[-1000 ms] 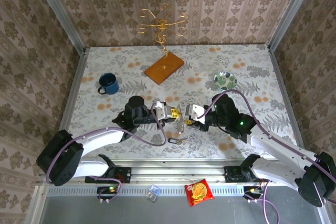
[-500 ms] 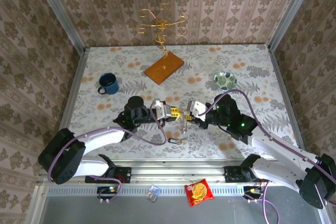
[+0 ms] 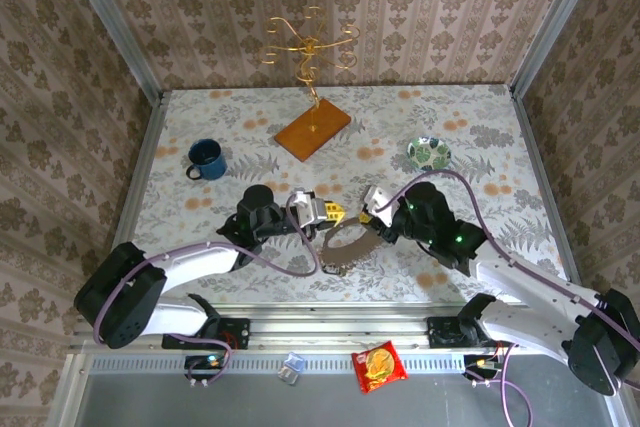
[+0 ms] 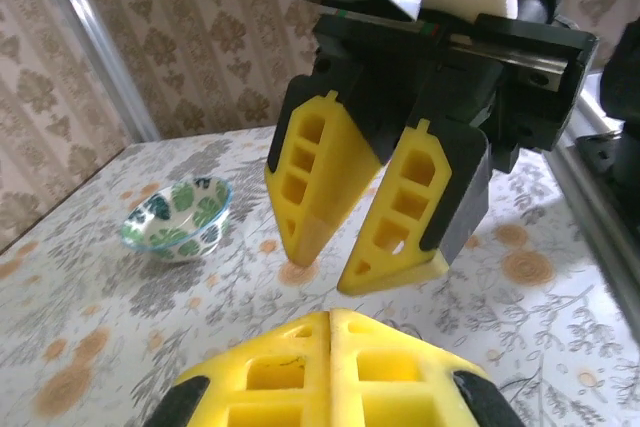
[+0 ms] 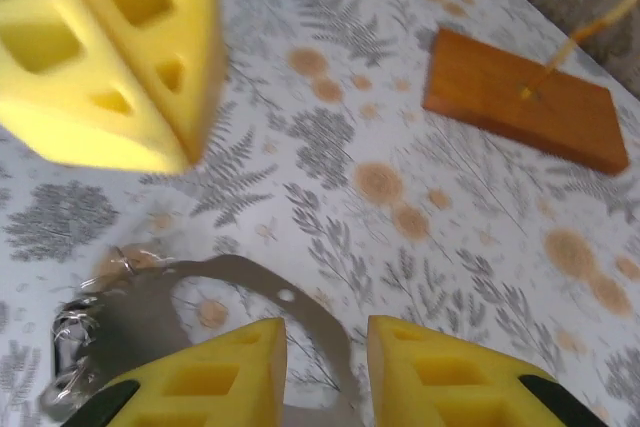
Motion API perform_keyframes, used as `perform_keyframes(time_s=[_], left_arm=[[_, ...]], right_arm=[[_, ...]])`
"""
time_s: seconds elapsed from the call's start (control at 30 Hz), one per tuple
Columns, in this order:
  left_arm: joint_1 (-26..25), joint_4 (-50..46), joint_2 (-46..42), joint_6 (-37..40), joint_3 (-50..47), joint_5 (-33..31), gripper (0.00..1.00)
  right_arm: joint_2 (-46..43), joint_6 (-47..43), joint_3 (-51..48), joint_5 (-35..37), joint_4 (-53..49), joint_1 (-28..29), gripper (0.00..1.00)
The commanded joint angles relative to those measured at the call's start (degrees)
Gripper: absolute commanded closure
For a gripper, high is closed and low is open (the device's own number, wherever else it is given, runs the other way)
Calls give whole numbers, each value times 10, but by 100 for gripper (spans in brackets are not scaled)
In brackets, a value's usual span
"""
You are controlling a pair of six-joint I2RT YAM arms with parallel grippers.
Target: Put the keys on the keyring
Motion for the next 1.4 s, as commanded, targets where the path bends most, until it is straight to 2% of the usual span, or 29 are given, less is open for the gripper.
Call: perform_keyframes(time_s=[0.0, 0.1, 0.17, 0.2, 0.33, 0.47, 0.53, 0.8, 0.97, 1.2, 1.37], left_arm=[[-1, 13, -9, -28, -4, -77, 85], [-1, -17, -21, -56, 0, -136, 69], [-1, -38, -30, -85, 2, -172, 66], [-1, -48, -34, -99, 3, -186, 65], [-1, -84, -46, -158, 4, -248, 63], [-1, -141, -57, -201, 13, -286, 63], [-1, -167, -66, -217, 15, -308, 62], [-1, -206, -123, -226, -13, -375, 62], [-1, -211, -149, -219, -26, -389, 61], [0, -204, -159, -215, -36, -395, 61], [0, -200, -160, -215, -38, -395, 62]], right_arm=[[0, 163, 31, 108, -28, -4, 70], [10, 317, 49, 168, -127, -5, 68], [28, 443, 69, 219, -219, -9, 70], [39, 474, 76, 217, -250, -16, 70], [87, 546, 90, 172, -284, -47, 70], [164, 633, 142, 166, -286, -48, 72], [210, 678, 176, 164, -310, -33, 70], [364, 834, 306, 252, -411, 43, 62], [410, 884, 335, 288, -442, 53, 62], [464, 896, 369, 296, -449, 54, 69], [490, 902, 381, 294, -446, 54, 69]])
